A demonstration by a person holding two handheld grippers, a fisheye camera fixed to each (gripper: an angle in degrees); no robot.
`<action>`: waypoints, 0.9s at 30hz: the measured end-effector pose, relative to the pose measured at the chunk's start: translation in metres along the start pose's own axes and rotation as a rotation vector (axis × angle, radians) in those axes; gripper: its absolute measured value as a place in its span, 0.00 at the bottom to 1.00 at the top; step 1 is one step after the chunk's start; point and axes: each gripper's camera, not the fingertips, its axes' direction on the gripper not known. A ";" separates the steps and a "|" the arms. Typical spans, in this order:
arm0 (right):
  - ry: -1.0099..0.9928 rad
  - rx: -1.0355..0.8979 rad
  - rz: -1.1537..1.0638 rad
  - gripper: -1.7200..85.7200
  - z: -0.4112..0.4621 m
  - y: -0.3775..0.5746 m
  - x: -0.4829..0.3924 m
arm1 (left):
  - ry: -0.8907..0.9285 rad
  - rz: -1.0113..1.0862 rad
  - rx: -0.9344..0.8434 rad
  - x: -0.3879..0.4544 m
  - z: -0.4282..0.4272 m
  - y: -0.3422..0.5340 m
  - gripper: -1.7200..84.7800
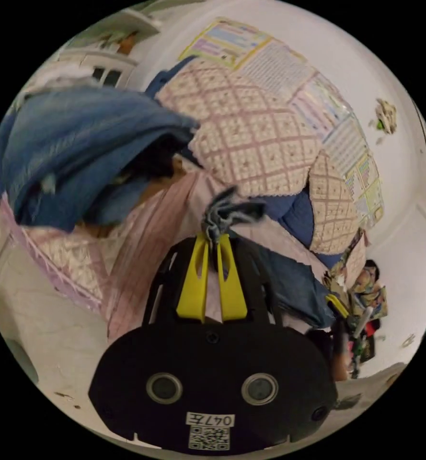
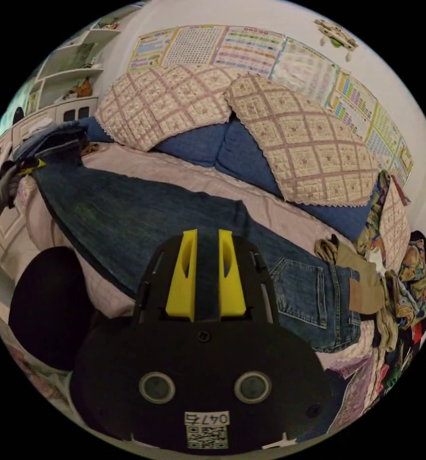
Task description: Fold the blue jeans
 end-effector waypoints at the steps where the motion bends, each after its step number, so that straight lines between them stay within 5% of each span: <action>1: -0.027 -0.037 0.001 0.05 0.004 0.003 0.000 | 0.021 -0.048 -0.036 -0.032 0.005 0.006 0.02; 3: -0.068 -0.098 -0.010 0.05 0.009 0.007 0.000 | 0.086 -0.217 -0.097 -0.131 0.013 0.040 0.03; 9: -0.050 -0.160 -0.039 0.05 0.001 0.024 0.014 | 0.158 -0.260 -0.005 -0.245 -0.050 0.090 0.07; 15: -0.077 -0.141 0.040 0.05 -0.015 0.051 0.057 | 0.120 -0.247 0.059 -0.307 -0.130 0.119 0.09; 27: -0.028 -0.096 0.295 0.06 -0.059 0.131 0.186 | 0.071 -0.262 -0.030 -0.345 -0.145 0.185 0.12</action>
